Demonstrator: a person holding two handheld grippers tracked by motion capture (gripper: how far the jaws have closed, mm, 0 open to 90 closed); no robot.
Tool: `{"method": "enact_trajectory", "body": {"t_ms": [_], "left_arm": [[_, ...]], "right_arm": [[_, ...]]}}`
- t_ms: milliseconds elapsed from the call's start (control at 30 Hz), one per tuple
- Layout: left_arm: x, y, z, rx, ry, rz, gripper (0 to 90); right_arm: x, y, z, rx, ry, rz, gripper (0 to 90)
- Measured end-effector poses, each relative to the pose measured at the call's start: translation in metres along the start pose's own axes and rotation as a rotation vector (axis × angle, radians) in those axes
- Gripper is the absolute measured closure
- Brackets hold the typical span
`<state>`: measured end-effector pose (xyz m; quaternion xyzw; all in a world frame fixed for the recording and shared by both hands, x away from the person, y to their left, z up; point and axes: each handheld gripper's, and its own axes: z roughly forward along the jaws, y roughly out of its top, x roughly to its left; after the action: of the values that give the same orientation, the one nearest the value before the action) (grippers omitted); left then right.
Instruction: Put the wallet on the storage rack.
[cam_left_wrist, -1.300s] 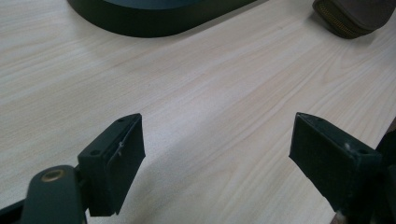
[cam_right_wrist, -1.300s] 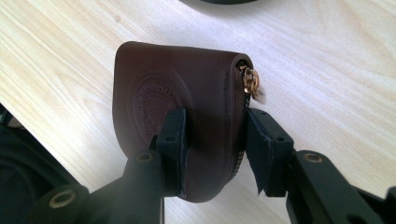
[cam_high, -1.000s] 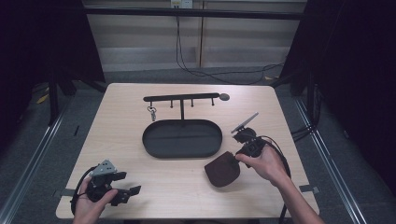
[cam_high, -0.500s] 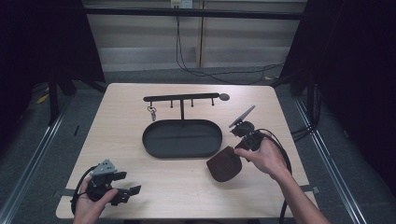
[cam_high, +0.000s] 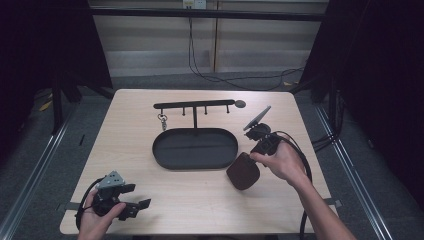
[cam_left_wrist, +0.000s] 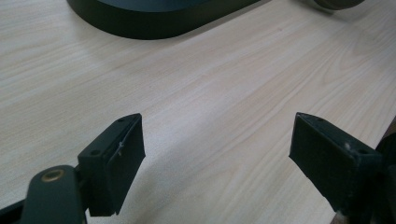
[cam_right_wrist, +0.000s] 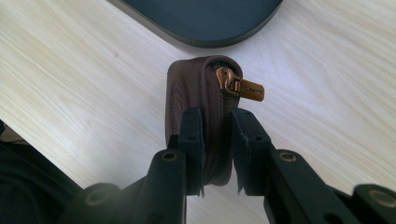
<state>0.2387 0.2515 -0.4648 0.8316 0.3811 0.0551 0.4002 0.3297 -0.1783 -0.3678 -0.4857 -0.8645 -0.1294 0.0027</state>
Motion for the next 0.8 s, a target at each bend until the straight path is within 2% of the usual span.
{"method": "enact_trajectory", "body": {"t_ms": [400,567,800], "left_arm": [[0.0,0.0,0.0,-0.005,-0.001,-0.004,17.8],[0.0,0.0,0.0,0.0,-0.003,-0.001,17.8],[0.0,0.0,0.0,-0.003,-0.003,-0.005,17.8]], "right_arm": [[0.0,0.007,-0.011,-0.019,-0.01,0.004,75.5],[-0.003,0.012,-0.014,-0.02,0.01,0.02,75.6],[-0.006,0.019,-0.019,-0.03,0.012,0.031,75.8]]}}
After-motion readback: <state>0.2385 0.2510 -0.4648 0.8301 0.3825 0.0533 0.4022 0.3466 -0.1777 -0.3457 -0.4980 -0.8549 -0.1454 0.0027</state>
